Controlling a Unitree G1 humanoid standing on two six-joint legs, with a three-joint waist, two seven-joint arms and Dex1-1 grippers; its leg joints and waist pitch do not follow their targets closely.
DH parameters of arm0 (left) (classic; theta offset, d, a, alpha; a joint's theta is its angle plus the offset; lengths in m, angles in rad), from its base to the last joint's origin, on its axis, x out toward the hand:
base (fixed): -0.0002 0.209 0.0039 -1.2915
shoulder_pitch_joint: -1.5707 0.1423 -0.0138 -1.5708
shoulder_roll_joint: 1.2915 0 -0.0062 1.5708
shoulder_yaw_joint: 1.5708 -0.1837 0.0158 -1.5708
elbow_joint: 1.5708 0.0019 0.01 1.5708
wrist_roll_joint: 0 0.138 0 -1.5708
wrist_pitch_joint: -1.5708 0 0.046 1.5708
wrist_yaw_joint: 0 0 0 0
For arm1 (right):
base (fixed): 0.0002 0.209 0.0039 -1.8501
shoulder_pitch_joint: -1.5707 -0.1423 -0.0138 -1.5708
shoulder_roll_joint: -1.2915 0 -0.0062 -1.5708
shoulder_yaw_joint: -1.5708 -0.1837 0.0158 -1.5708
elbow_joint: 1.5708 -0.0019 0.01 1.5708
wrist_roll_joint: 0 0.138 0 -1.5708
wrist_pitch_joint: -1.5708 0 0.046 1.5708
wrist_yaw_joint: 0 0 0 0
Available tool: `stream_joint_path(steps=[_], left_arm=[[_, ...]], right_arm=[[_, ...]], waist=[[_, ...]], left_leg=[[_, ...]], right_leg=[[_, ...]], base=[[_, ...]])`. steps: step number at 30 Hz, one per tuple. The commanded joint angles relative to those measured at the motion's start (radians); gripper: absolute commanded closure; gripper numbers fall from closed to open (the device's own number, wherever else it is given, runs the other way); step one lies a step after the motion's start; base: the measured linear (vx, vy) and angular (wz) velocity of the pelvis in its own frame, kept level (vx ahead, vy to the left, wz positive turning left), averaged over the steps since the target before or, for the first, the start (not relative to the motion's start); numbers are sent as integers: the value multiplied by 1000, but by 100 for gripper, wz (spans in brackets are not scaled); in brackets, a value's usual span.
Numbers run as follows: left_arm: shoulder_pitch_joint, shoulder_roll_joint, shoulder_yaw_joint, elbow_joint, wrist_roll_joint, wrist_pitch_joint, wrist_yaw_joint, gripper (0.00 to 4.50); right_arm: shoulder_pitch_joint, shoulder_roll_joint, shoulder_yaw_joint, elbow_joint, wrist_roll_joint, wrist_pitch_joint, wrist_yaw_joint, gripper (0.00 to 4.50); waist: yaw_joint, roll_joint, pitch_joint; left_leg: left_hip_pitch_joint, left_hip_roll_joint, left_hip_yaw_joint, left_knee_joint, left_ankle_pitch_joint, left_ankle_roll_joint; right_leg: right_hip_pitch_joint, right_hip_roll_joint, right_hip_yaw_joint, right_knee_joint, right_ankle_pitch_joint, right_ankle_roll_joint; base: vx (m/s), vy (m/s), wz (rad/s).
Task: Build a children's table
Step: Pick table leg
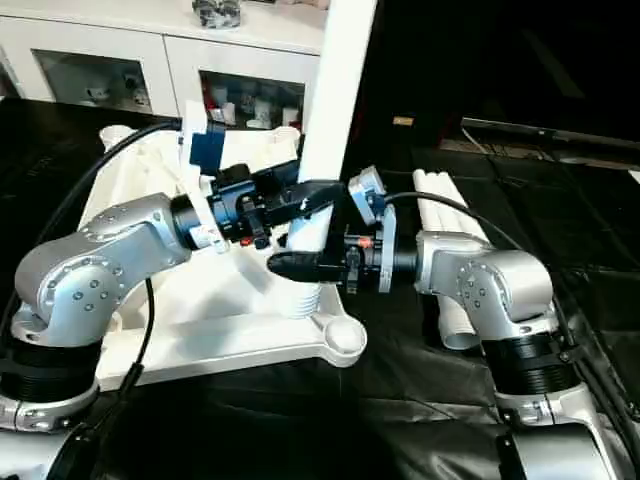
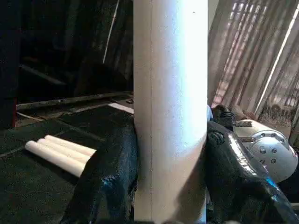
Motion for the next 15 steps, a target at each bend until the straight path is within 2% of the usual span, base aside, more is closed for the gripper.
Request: stream_joint_path(steps=[1, 3, 7, 15], left_arm=[[-2, -5, 3, -23, -25, 11, -4, 264], [-4, -9, 6, -21, -27, 10, 1, 264], [-6, -20, 13, -22, -37, 13, 9, 264], [-13, -30, 29, -29, -54, 22, 16, 264]], right_arm=[[-10, -4, 2, 7, -3, -9, -5, 215], [-7, -2, 3, 5, -3, -9, -3, 236], [-1, 0, 5, 3, -6, -11, -2, 250], [3, 9, 0, 18, -11, -18, -11, 254]], waist=[[-1, -3, -68], [0, -3, -68], [0, -2, -68], [1, -2, -69]], left_leg=[[11, 41, -7, -55, -73, -9], [11, 40, -7, -55, -73, -9], [11, 40, -7, -55, -74, -9], [11, 40, -7, -54, -74, -9]], right_leg=[[50, -108, 58, -77, -113, -104], [50, -108, 59, -77, -109, -106], [50, -108, 58, -77, -110, -108], [51, -108, 59, -76, -103, -110]], base=[[0, 0, 0], [0, 0, 0], [0, 0, 0], [0, 0, 0]])
